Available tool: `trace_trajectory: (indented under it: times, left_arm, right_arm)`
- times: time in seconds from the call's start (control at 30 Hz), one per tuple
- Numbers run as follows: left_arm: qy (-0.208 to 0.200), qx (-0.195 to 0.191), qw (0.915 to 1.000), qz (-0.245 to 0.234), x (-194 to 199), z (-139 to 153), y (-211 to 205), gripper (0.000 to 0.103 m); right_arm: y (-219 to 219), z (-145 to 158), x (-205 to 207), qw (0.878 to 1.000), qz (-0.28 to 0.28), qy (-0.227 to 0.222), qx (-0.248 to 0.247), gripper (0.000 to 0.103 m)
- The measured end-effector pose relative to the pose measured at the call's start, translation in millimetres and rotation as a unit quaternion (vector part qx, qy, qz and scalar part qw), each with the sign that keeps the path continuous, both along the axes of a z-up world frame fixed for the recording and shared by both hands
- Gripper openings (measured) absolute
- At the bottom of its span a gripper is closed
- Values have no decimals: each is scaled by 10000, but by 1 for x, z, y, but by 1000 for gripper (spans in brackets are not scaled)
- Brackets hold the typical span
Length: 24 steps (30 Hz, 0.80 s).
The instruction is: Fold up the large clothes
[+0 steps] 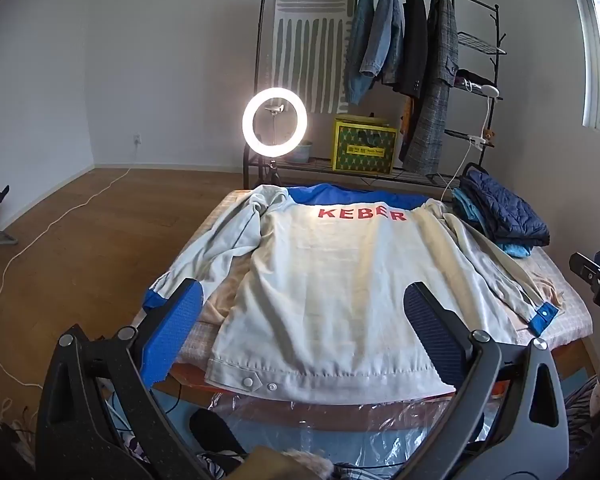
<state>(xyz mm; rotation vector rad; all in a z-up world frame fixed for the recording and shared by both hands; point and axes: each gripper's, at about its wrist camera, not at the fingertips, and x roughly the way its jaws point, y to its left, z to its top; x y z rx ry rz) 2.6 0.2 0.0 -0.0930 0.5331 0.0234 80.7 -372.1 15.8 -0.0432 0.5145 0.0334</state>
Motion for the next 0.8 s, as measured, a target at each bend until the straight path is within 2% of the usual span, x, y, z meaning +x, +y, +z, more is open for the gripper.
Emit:
trace_trajectory:
  times: [0.17, 0.27, 0.8]
  left_arm:
    - [-41, -138, 9999, 43, 5, 6, 15, 102]
    - [-156, 56, 9998, 83, -2, 3, 4, 102]
    - [-287, 50, 9994, 167, 0, 11, 0, 102]
  right_arm:
    - [3, 1, -1, 9999, -64, 19, 121, 82]
    - [-2, -2, 1, 9997, -37, 79, 214, 82]
    - [-6, -1, 1, 9998, -46, 40, 213, 82]
